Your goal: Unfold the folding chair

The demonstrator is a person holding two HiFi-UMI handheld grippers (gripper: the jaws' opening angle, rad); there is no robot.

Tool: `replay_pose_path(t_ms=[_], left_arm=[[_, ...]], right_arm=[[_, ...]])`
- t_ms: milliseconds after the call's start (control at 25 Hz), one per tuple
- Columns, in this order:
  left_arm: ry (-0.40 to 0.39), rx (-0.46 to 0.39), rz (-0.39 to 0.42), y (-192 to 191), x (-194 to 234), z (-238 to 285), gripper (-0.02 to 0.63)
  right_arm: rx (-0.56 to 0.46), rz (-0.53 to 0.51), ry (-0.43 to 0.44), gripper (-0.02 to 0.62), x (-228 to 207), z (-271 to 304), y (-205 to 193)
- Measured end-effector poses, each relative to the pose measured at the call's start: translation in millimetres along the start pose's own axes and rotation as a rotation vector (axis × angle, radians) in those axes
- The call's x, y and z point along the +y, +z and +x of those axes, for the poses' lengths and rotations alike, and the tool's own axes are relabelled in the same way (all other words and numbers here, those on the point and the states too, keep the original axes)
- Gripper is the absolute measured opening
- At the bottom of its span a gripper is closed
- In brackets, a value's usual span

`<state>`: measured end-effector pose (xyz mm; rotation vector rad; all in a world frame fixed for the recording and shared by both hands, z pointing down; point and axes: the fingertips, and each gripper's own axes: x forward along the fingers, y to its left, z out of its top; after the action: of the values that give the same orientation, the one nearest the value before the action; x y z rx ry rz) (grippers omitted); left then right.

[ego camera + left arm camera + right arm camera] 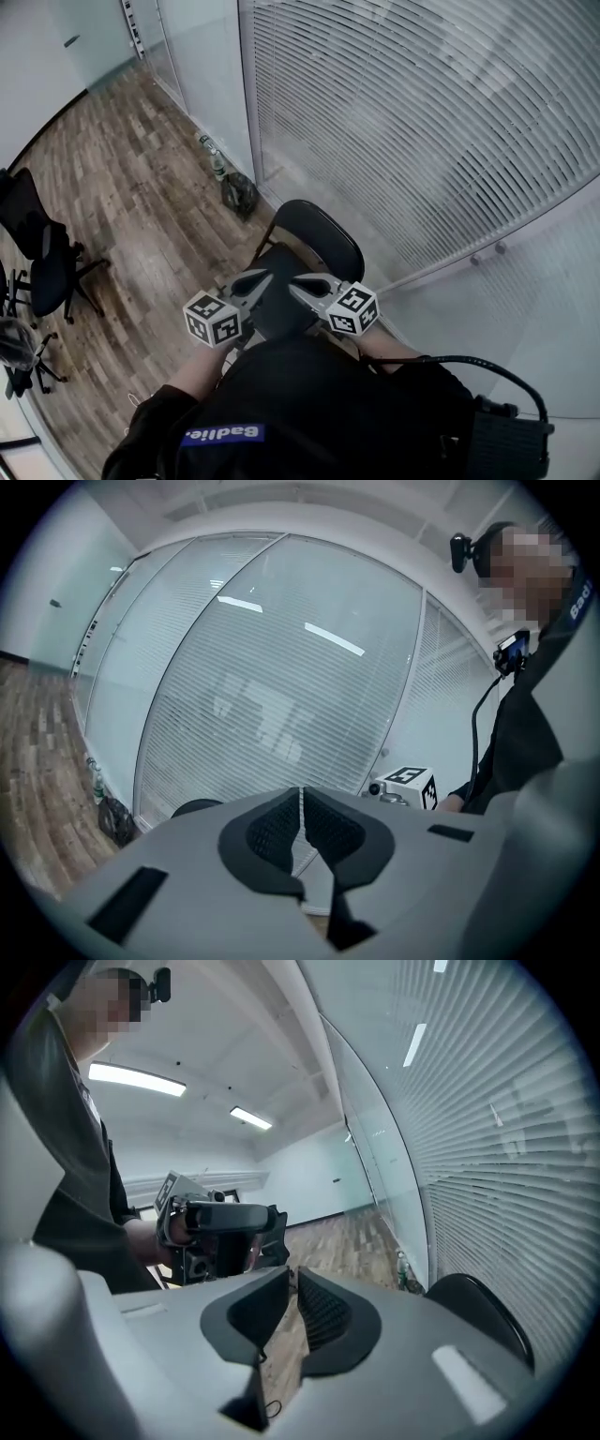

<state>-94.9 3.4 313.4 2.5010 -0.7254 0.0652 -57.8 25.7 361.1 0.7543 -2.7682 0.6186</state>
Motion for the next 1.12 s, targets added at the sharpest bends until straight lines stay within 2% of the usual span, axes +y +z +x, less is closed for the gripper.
replay_pose_path(t_ms=[240,360,760,1120], left_arm=[[-0.02,-0.031,0.078,7,-29,1,0.006],[-0.022,-0.039,0.078,-2,-34,4,0.006],[-0.023,-0.029,0.147,-19,-49,17,0.005],[-0.032,-0.006,0.186,-28,-62,15,0.005]], right_arm=[[-0.111,-0.014,0.024,0.003,17,-15,34],[-0.137,-0.043,0.025,0.002,21,-22,35],[-0.168,-0.087,0.005,0.002,26,-39,23],[-0.149,-0.08,0.0,0.002,37,-44,13]])
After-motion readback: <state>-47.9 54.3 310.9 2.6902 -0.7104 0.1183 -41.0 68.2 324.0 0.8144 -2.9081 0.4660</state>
